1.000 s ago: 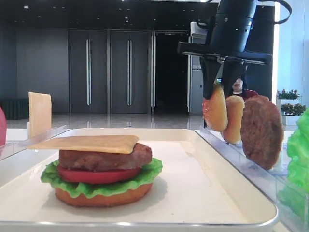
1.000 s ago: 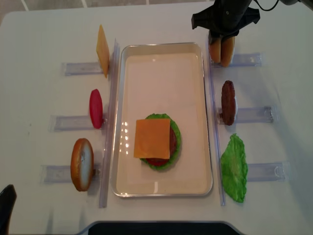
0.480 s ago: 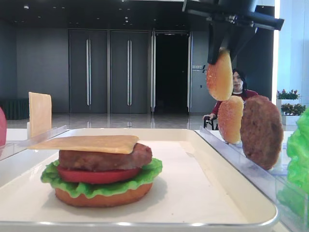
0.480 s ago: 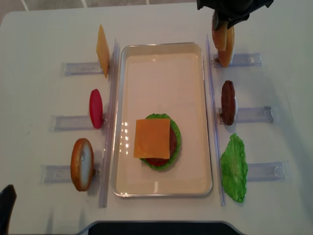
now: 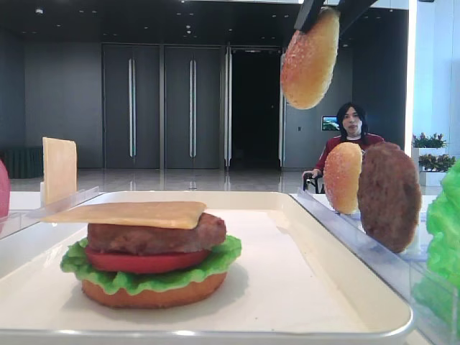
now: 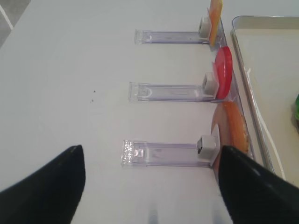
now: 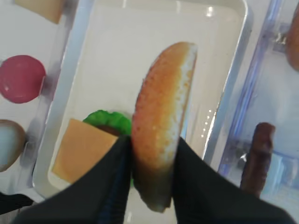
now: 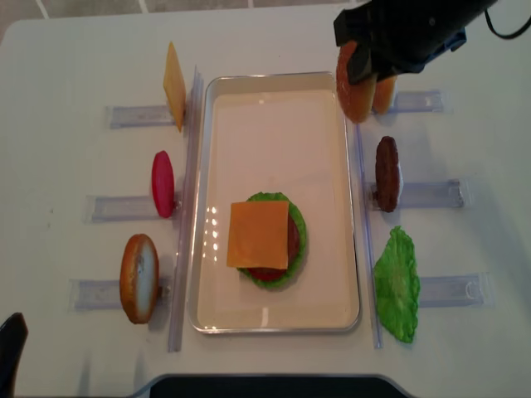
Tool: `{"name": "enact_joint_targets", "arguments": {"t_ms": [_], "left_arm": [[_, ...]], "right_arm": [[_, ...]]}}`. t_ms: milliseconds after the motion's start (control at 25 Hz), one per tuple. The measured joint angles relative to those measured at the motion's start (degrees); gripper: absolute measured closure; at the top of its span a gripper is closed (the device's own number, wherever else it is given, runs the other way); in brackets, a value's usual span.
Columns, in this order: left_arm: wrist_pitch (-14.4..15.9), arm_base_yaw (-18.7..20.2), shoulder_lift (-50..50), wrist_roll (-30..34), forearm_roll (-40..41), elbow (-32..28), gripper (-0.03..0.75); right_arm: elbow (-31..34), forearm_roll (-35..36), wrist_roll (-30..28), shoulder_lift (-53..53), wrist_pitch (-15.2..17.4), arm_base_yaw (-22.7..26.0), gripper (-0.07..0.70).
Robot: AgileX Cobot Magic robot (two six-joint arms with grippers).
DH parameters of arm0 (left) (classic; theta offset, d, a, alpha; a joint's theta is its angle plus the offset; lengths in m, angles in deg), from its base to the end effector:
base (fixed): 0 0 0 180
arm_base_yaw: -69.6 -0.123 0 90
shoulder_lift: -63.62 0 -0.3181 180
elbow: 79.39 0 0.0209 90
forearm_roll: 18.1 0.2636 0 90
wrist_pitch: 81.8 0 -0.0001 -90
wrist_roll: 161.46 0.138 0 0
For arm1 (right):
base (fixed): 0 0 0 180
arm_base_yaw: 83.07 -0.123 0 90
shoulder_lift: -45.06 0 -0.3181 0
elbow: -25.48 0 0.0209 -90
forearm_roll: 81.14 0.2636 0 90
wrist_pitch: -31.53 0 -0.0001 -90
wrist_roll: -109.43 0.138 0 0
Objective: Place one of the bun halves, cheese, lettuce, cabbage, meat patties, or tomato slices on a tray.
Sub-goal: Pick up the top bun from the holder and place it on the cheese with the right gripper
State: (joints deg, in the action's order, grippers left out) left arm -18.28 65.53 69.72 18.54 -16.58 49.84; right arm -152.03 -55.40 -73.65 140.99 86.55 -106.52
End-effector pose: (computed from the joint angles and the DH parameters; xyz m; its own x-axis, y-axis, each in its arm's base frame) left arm 0.0117 0.0041 0.2485 -0.5055 -0.0241 -0.8625 -0.0854 0.9961 0.0222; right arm 0.3107 0.1883 0.3091 -0.8946 -0.1698 -0.4134 -0.3487 0.8438 0.4080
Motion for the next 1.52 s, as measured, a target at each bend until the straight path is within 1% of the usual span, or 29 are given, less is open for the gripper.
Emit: {"name": "enact_joint_targets", "arguments": {"t_ms": [120,200,320,400,520,600,680,760,800,920,960,1040,1120,1400,1520], "left_arm": [[0.0,0.0,0.0,0.0,0.0,0.0,0.024],[0.0,0.0,0.0,0.0,0.0,0.0,0.024],[0.0,0.0,0.0,0.0,0.0,0.0,0.024],[0.0,0.0,0.0,0.0,0.0,0.0,0.024],[0.0,0.0,0.0,0.0,0.0,0.0,0.024],[0.0,0.0,0.0,0.0,0.0,0.0,0.024],[0.0,0.0,0.0,0.0,0.0,0.0,0.024],[0.0,0.0,0.0,0.0,0.0,0.0,0.024],[0.0,0.0,0.0,0.0,0.0,0.0,0.024],[0.0,0.0,0.0,0.0,0.0,0.0,0.024],[0.0,0.0,0.0,0.0,0.0,0.0,0.024],[0.0,0.0,0.0,0.0,0.0,0.0,0.024],[0.0,0.0,0.0,0.0,0.0,0.0,0.024],[0.0,0.0,0.0,0.0,0.0,0.0,0.024],[0.0,0.0,0.0,0.0,0.0,0.0,0.024]], "right_arm": [[8.1,5.9,-4.9,-5.1,-2.8,-0.2,0.414],[13.8,9.8,-8.3,-8.4,-5.0,-1.0,0.414],[20.7,14.9,-12.2,-12.9,-8.2,-3.2,0.414],[23.6,17.9,-14.4,-15.1,-10.0,-4.8,0.414],[25.8,22.5,-17.2,-16.2,-11.0,-8.0,0.415],[26.8,27.0,-20.1,-16.2,-11.6,-10.5,0.416],[28.1,33.0,-24.8,-16.2,-13.3,-12.5,0.416],[30.1,41.4,-31.9,-16.3,-14.7,-13.7,0.416],[31.0,45.2,-36.1,-16.3,-16.0,-13.8,0.416],[33.6,59.0,-48.8,-16.3,-16.5,-13.9,0.416],[34.3,62.2,-52.1,-16.3,-16.7,-13.9,0.416],[35.1,67.9,-58.0,-15.9,-16.8,-13.9,0.416],[35.1,70.4,-60.2,-14.7,-16.0,-13.6,0.416],[35.1,73.3,-62.0,-7.6,-5.9,-9.4,0.416],[35.1,74.7,-63.3,-4.7,-3.4,-8.0,0.416]]}}
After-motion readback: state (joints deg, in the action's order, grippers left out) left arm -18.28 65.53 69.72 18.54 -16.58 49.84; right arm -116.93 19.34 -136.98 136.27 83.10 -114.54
